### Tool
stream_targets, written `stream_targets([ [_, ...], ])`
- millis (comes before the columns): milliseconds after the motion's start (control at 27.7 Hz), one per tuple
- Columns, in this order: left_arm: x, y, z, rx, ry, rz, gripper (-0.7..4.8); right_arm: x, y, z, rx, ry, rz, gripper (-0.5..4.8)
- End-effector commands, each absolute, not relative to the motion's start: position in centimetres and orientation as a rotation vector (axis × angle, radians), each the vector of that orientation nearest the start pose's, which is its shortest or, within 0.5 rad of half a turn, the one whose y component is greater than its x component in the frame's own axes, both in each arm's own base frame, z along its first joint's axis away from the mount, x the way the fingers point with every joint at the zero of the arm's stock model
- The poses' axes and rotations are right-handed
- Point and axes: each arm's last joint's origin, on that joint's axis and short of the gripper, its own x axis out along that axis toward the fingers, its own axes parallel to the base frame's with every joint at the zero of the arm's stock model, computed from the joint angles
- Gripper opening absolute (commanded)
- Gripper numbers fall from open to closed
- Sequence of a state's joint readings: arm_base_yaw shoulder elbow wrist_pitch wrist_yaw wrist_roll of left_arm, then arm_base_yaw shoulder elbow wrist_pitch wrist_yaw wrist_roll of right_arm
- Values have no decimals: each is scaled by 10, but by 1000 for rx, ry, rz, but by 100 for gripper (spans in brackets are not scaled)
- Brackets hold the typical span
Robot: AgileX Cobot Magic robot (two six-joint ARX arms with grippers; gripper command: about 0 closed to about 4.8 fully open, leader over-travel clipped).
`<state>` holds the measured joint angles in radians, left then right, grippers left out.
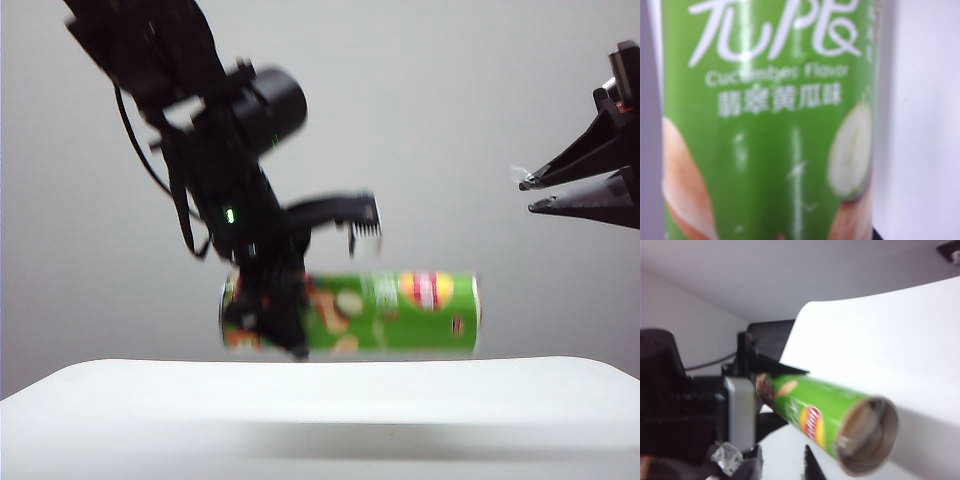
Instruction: Pick up the green tub of chips from the desk, pull out the transparent container with the chips inside partially, and then place the chips back on the desk.
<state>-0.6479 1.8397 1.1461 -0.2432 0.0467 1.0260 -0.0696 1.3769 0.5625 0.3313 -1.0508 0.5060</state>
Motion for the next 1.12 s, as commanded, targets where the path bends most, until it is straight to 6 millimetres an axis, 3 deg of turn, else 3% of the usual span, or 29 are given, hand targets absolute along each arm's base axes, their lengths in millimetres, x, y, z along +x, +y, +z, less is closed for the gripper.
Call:
stream_targets([
  [36, 290, -222, 197, 1141, 453, -1098, 274, 254, 9, 190, 747, 678, 913, 123],
  [216, 285, -204, 229, 1089, 397, -1100, 274, 252, 10, 193, 803, 709, 979, 154],
  [469, 288, -182, 232, 1075, 475, -1085, 273, 252, 10, 196, 858, 739, 1019, 154],
  [865, 277, -203, 233, 1319, 385, -1071, 269, 255, 16, 191, 969, 831, 975, 158],
  [1118, 279, -206, 248, 1309, 270, -991, 265, 256, 16, 184, 1003, 880, 985, 159],
])
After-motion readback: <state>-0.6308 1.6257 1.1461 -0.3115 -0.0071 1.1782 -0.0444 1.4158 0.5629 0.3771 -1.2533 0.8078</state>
